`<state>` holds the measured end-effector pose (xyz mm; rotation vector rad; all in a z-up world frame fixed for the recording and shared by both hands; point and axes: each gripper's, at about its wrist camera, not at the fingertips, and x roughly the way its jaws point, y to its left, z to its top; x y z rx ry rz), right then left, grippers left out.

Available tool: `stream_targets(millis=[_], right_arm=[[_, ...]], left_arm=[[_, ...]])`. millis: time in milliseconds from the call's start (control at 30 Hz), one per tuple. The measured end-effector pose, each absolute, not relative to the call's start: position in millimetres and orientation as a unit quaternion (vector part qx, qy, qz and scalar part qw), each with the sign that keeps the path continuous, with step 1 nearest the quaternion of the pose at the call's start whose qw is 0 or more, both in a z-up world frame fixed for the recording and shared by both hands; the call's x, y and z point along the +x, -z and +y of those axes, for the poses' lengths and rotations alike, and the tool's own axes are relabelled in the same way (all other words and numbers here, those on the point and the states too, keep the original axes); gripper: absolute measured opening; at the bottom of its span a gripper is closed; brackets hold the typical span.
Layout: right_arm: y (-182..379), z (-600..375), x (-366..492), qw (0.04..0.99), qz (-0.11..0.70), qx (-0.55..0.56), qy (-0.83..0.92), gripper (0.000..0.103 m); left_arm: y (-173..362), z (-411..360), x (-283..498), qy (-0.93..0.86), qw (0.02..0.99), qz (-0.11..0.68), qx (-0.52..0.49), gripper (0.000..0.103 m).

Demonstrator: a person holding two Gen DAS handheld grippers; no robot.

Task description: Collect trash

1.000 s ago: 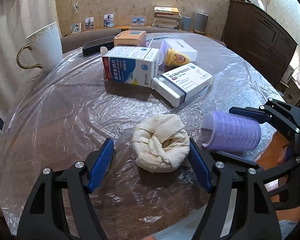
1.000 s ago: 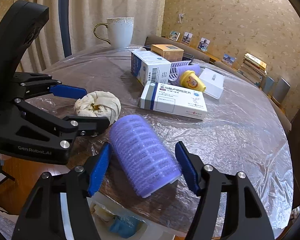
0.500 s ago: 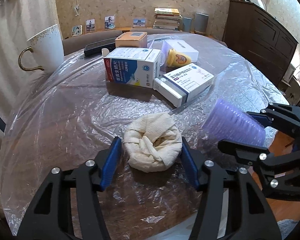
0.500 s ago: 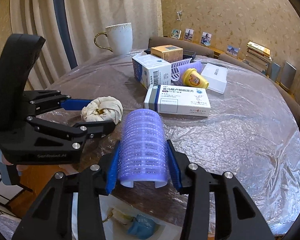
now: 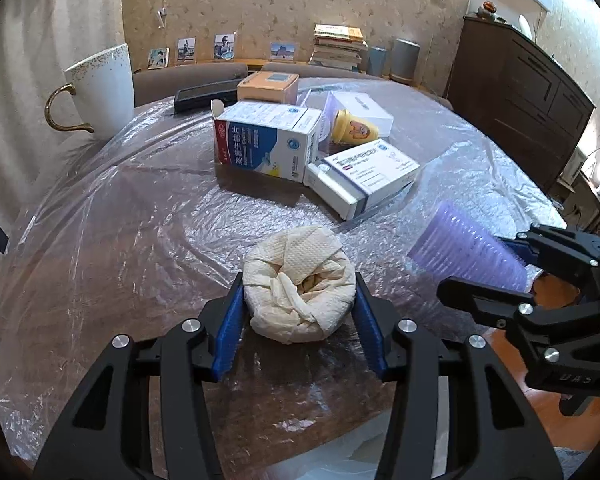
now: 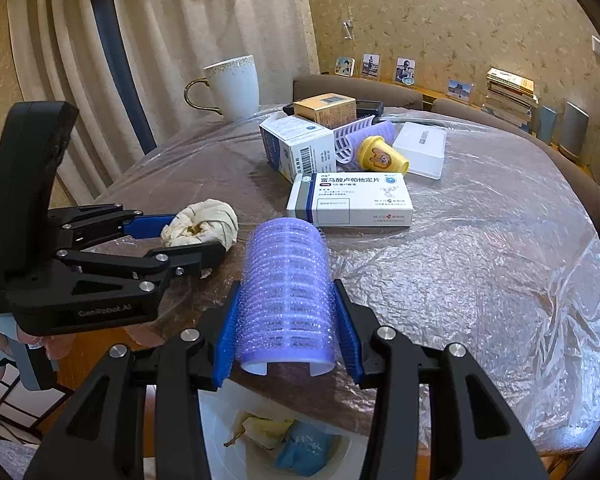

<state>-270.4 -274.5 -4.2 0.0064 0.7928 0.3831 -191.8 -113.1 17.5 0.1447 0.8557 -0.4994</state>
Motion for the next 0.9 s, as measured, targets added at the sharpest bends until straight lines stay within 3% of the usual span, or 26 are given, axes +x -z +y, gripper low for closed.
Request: stream_targets(millis=[900], right_arm=[[-3, -297, -322, 0.895, 0.401, 0.024, -0.192, 0.043]], left_arm=[[-37, -112, -256, 0.232, 0.882, 0.407, 0.046, 0.051]])
